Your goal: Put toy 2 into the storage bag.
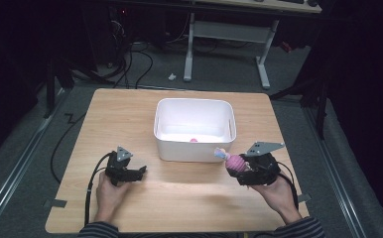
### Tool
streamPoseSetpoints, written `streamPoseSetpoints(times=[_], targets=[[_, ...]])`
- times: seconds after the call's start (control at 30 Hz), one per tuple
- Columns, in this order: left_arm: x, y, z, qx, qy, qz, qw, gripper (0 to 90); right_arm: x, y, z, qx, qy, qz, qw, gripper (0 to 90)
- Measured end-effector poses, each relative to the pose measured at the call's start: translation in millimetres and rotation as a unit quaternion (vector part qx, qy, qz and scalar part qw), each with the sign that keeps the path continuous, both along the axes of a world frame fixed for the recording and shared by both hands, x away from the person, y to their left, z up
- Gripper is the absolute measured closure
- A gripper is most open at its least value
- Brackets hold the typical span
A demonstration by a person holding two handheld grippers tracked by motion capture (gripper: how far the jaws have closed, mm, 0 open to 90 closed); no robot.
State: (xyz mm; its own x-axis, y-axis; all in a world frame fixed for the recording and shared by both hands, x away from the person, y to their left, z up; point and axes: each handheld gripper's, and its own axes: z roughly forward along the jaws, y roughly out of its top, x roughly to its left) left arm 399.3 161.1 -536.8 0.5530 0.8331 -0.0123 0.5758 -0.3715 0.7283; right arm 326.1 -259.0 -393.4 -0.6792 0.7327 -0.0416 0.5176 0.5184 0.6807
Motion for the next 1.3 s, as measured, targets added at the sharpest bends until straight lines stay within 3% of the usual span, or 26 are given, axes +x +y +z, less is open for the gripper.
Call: streamPoseSetpoints(times=[0.5, 0.87, 1.13, 1.3], targets=[[0.0, 0.0, 0.0, 0.000, 0.000, 0.000, 1.0000, 15.2, 12.9, 4.9, 34.6, 0.003, -0.024, 0.018, 0.9996, 34.1], [0.0, 0.1, 0.0, 0.000, 0.000, 0.000, 1.0000, 15.3, 39.7, 11.6, 64.3, 0.006, -0.039, 0.022, 0.9990, 34.1], [0.0, 0.2, 0.1, -0.001, 0.000, 0.000, 1.0000, 15.6, 62.5, 19.1, 71.2, 0.003, -0.035, 0.020, 0.9992, 34.1], [0.0, 0.3, 0.1, -0.001, 0.000, 0.000, 1.0000, 15.7, 74.7, 26.7, 72.9, 0.004, -0.041, 0.033, 0.9986, 34.1]])
